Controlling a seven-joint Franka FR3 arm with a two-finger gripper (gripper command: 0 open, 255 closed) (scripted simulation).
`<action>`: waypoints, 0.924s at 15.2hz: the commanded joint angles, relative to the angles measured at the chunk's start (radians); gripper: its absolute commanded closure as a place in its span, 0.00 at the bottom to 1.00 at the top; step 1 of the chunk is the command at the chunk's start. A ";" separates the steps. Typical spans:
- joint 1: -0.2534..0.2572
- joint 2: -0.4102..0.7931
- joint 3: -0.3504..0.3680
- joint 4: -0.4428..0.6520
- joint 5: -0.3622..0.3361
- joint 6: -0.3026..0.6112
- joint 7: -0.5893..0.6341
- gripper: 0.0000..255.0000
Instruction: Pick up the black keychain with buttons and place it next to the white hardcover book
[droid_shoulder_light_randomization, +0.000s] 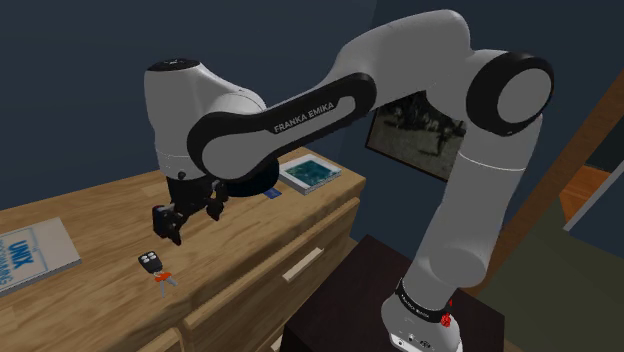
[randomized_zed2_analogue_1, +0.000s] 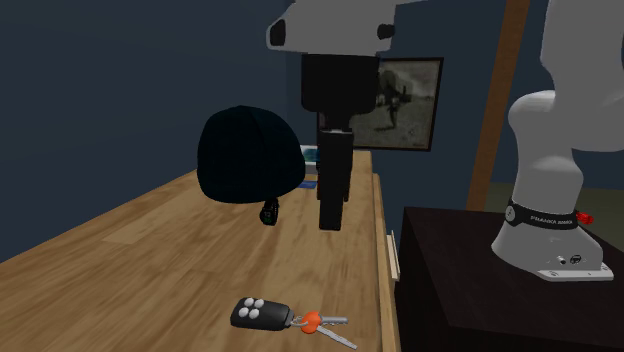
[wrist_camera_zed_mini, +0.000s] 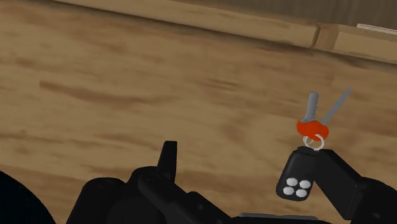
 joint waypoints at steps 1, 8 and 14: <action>0.026 0.084 0.004 0.058 -0.051 0.011 0.056 0.00; 0.133 0.308 -0.019 0.263 -0.170 -0.004 0.173 0.00; 0.139 0.347 -0.036 0.229 -0.198 0.065 0.191 0.00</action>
